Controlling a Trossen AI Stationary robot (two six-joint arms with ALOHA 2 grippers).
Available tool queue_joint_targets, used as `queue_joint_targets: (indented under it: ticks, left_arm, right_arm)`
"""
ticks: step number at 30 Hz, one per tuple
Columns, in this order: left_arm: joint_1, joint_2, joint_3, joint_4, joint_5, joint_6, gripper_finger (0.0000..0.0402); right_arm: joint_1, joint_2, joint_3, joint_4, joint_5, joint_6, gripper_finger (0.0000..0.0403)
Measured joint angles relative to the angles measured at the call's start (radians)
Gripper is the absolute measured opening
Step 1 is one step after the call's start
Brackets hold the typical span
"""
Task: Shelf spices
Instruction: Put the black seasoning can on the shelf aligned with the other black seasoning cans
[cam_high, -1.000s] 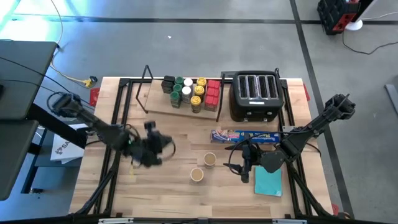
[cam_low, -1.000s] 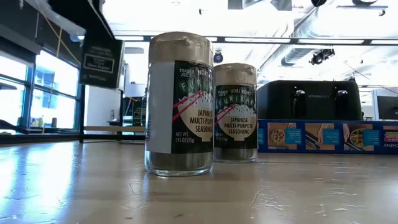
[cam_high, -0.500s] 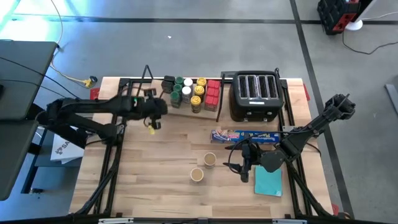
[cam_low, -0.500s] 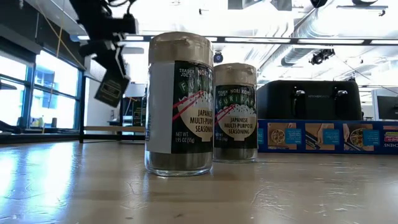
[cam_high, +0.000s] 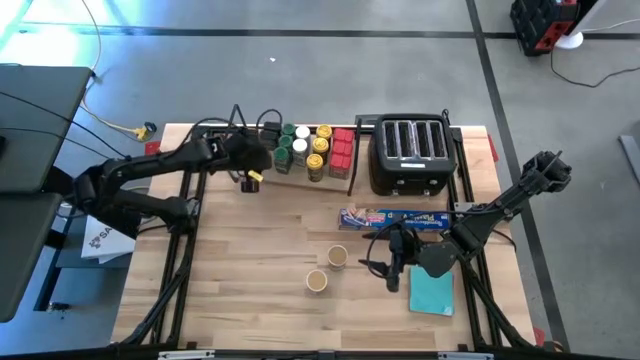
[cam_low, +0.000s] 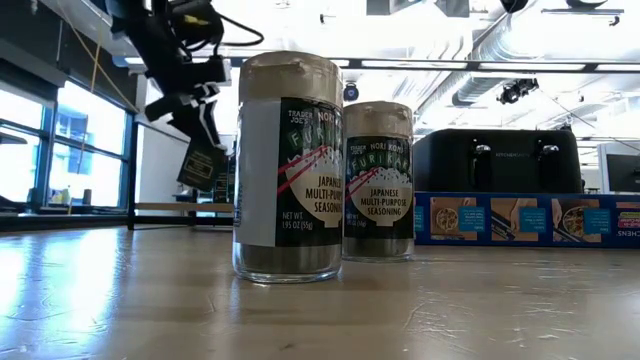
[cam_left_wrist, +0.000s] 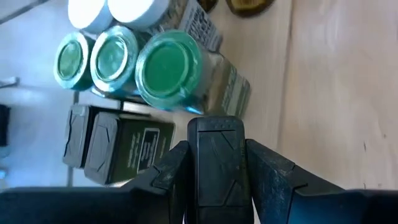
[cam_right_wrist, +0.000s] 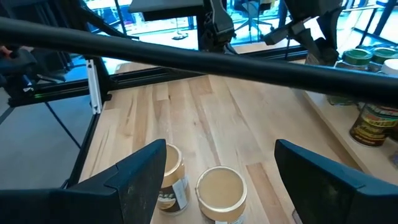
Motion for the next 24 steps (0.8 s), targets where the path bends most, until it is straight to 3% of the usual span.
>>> queue_joint_targets:
  ticks: [12,18,24]
  left_arm:
    - [0.166,0.004,-0.006,0.035,0.214,0.094,0.0146]
    - [0.205,0.030,-0.005,0.061,0.225,0.097,0.0177]
    - [0.204,0.071,-0.004,0.067,0.214,0.120,0.0183]
  right_arm:
    - [0.000,0.000,0.000,0.000,0.049,0.029,0.0296]
    - [0.000,0.000,0.000,0.000,0.049,0.052,0.0296]
    - [0.000,0.000,0.000,-0.001,0.049,0.054,0.0296]
